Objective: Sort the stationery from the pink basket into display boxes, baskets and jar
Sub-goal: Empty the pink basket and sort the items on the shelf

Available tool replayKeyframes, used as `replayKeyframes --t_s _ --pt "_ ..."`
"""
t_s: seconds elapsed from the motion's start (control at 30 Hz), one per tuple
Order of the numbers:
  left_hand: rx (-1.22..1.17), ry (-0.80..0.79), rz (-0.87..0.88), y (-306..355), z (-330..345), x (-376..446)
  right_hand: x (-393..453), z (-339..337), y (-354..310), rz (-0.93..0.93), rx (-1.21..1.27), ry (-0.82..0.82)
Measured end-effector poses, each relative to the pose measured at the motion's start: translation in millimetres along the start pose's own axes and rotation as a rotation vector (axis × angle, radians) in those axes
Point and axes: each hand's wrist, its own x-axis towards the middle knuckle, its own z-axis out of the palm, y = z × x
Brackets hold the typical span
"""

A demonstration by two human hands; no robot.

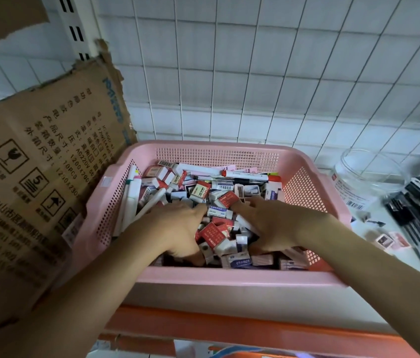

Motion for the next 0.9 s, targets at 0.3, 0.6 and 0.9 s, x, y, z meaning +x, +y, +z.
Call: replayKeyframes --t_s 0.3,0.6,0.9 --pt "-0.24 0.254 0.035 -10 2 -1 -3 0 -5 0.028 0.071 0.089" --pt "-0.13 0.088 0.02 -5 6 -6 -6 2 -1 -0.017 0.149 0.072" --pt "-0.122 0.183 0.072 -13 5 -6 -17 -10 1 -0.069 0.018 0.304"
